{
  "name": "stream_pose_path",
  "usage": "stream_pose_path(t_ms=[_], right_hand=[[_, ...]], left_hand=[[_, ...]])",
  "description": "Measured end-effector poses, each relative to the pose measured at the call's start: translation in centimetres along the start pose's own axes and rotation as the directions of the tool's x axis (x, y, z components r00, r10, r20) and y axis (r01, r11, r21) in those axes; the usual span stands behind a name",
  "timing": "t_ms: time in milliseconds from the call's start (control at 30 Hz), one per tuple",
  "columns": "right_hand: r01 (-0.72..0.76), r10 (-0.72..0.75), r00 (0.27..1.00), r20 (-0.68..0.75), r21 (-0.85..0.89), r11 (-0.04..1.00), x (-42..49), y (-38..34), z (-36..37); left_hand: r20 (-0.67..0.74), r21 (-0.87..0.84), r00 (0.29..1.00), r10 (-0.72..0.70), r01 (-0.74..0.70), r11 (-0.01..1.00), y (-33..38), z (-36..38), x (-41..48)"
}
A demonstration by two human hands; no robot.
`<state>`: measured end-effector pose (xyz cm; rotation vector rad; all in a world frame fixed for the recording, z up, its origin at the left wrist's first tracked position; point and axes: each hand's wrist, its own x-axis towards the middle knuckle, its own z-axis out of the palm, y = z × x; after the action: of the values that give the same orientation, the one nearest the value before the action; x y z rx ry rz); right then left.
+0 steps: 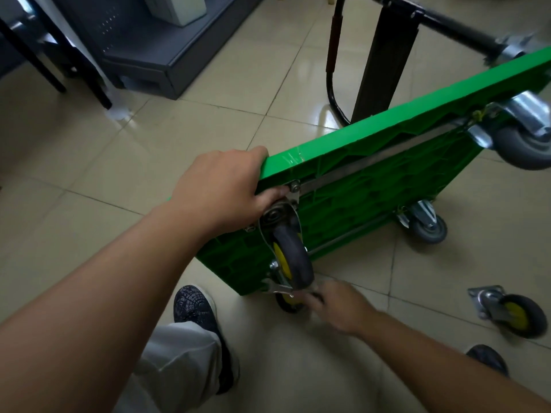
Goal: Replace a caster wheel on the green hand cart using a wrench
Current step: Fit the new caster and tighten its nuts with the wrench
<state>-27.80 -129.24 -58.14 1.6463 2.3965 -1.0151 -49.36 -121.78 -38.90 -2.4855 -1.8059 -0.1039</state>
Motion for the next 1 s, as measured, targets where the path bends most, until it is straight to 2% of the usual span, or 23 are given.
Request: stream_pose_path(t_ms=[67, 133, 200, 300, 467, 767, 900, 1000], right_hand=[[-0.037, 0.019, 0.998, -0.065, -0.289, 0.957, -0.6, 0.9, -4.6], [-0.033, -0.095, 0.972, -0.214, -0.526, 0.850, -0.6, 0.9, -9.7], [-0.031, -0.270, 0.899, -0.344, -0.665, 0.746, -0.8, 0.3, -14.2], [-0.025, -0.365, 0.876, -0.315, -0.785, 0.619, -0.9, -0.9, -18.7], [0.012, -0.473, 0.850, -0.234, -0.888, 0.460, 0.4, -2.6, -20.9], [0.053, -0.521, 0.836, -0.173, -0.919, 0.391, 1.0, -2.8, -21.0], [0.027, -0.506, 0.839, -0.200, -0.914, 0.404, 1.5, -2.6, -20.3], [-0.006, -0.443, 0.855, -0.270, -0.859, 0.511, 1.7, -1.6, -18.9]], left_hand=[[0.001, -0.007, 1.000, -0.003, 0.003, 1.000, 0.0, 0.0, 0.0], [0.004, -0.013, 1.000, -0.003, 0.003, 1.000, -0.1, -0.1, 0.1], [0.008, -0.012, 1.000, -0.004, 0.004, 1.000, -0.1, -0.1, 0.1], [0.006, -0.014, 1.000, -0.004, 0.004, 1.000, -0.1, 0.0, 0.1], [0.009, -0.012, 1.000, -0.003, 0.003, 1.000, -0.1, 0.0, 0.1], [0.011, -0.009, 1.000, -0.011, 0.011, 1.000, -0.1, 0.0, 0.2], [0.006, -0.010, 1.000, -0.013, 0.013, 1.000, -0.1, 0.0, 0.2], [0.004, -0.008, 1.000, -0.007, 0.007, 1.000, 0.0, 0.0, 0.1]])
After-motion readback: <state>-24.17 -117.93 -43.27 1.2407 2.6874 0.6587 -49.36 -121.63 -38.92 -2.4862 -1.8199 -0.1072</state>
